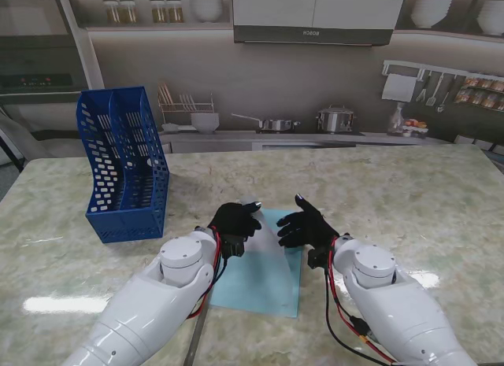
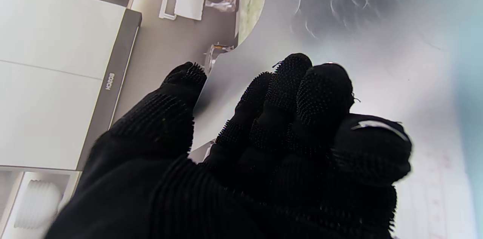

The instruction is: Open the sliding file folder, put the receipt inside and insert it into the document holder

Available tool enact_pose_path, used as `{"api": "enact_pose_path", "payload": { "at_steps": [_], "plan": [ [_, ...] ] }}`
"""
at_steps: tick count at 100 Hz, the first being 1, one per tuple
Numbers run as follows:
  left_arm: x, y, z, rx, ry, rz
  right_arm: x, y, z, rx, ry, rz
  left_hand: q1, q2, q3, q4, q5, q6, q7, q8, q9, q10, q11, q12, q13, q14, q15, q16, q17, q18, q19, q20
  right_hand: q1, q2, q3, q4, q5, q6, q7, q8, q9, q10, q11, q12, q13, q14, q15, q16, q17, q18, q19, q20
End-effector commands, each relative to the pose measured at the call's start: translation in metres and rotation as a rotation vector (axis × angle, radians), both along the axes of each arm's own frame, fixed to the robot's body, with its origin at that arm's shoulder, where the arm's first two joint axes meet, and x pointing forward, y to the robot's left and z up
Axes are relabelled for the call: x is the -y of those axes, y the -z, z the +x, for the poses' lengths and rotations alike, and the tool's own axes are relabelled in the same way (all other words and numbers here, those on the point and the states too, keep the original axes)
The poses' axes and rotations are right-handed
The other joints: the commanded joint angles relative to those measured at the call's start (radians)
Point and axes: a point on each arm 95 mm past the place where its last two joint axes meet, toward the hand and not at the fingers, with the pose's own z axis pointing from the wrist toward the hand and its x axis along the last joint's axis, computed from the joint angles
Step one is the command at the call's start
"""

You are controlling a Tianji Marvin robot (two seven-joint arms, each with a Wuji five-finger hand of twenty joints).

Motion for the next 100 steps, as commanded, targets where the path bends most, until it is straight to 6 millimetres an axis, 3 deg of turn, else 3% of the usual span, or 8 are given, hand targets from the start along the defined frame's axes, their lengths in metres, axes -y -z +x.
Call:
{"api": "enact_pose_path", "payload": {
  "at_steps": [1, 15, 22, 49, 58, 85, 100],
  "plan": [
    [0.0020, -0.0012, -0.0011, 0.003, 0.008, -0.008, -0.0002, 0.0050, -0.0033, -0.019, -0.003, 0.002, -0.037, 0.009, 0.024, -0.021, 0.050, 0.052, -0.028, 0.007, -0.045, 0.069, 0.005, -0.012, -0.043, 0.184, 0.026, 0.017, 0.066, -0.311, 0.042, 0.002, 0.002, 0.022, -0.028, -0.019, -0.004, 0.000, 0.005, -0.003, -0.006, 0.025, -0.011, 0.002, -0.016, 0.054, 0.002, -0.006, 0.012, -0.012, -0.011, -0.014],
    [0.0015, -0.0015, -0.0014, 0.005, 0.011, -0.016, 0.0004, 0.0050, -0.0034, -0.023, 0.000, 0.003, -0.091, 0.018, 0.044, -0.031, 0.044, 0.055, -0.096, -0.019, -0.062, 0.075, -0.006, -0.014, -0.066, 0.192, 0.014, 0.024, 0.043, -0.297, 0.034, 0.012, 0.002, 0.021, -0.029, -0.019, -0.005, -0.001, 0.004, -0.004, -0.005, 0.026, -0.011, 0.003, -0.017, 0.056, 0.002, -0.005, 0.012, -0.012, -0.011, -0.013],
    [0.0007, -0.0023, -0.0016, 0.005, 0.010, -0.025, 0.0009, 0.0049, -0.0034, -0.025, 0.001, 0.003, -0.110, 0.032, 0.029, -0.032, 0.021, 0.030, -0.167, -0.050, -0.070, 0.078, -0.018, -0.016, -0.082, 0.205, 0.002, 0.031, 0.020, -0.273, 0.032, 0.031, 0.001, 0.022, -0.030, -0.019, -0.006, -0.005, 0.004, -0.004, -0.011, 0.027, -0.012, 0.004, -0.022, 0.064, 0.004, -0.003, 0.009, -0.007, -0.012, -0.013],
    [-0.0039, -0.0073, -0.0016, 0.021, 0.003, -0.046, 0.0019, 0.0060, -0.0036, -0.040, 0.007, 0.003, -0.136, 0.043, -0.002, -0.035, -0.001, -0.025, -0.353, -0.141, -0.071, 0.074, -0.034, -0.022, -0.090, 0.213, -0.010, 0.034, 0.015, -0.264, 0.027, 0.046, 0.005, 0.024, -0.031, -0.018, -0.009, -0.005, 0.003, -0.003, -0.015, 0.033, -0.010, 0.011, -0.027, 0.073, 0.017, 0.007, 0.012, 0.001, -0.008, -0.003],
    [-0.0053, -0.0090, -0.0019, 0.027, 0.007, -0.054, 0.0018, 0.0065, -0.0038, -0.044, 0.009, 0.003, -0.142, 0.049, -0.013, -0.036, -0.022, -0.070, -0.438, -0.184, -0.075, 0.073, -0.042, -0.025, -0.098, 0.218, -0.015, 0.037, 0.000, -0.252, 0.026, 0.054, 0.009, 0.023, -0.031, -0.018, -0.009, -0.005, 0.003, -0.003, -0.017, 0.034, -0.009, 0.013, -0.029, 0.074, 0.019, 0.009, 0.013, 0.003, -0.006, -0.001],
    [-0.0058, -0.0093, -0.0012, 0.032, 0.017, -0.064, 0.0025, 0.0075, -0.0044, -0.054, 0.010, 0.004, -0.141, 0.052, -0.024, -0.036, -0.105, -0.127, -0.497, -0.211, -0.094, 0.078, -0.054, -0.028, -0.127, 0.221, -0.025, 0.039, -0.031, -0.246, 0.019, 0.063, 0.014, 0.022, -0.033, -0.018, -0.010, -0.006, 0.003, -0.003, -0.018, 0.034, -0.006, 0.018, -0.030, 0.074, 0.025, 0.012, 0.015, 0.005, -0.005, 0.003],
    [-0.0046, -0.0075, -0.0011, 0.034, 0.027, -0.072, 0.0029, 0.0079, -0.0049, -0.058, 0.012, 0.007, -0.128, 0.059, -0.055, -0.031, -0.151, -0.165, -0.510, -0.221, -0.133, 0.063, -0.044, -0.016, -0.162, 0.217, -0.037, 0.064, -0.089, -0.252, 0.013, 0.117, 0.015, 0.023, -0.036, -0.018, -0.009, -0.006, 0.004, -0.002, -0.017, 0.033, -0.006, 0.019, -0.031, 0.074, 0.026, 0.012, 0.014, 0.006, -0.004, 0.005]
  ]
}}
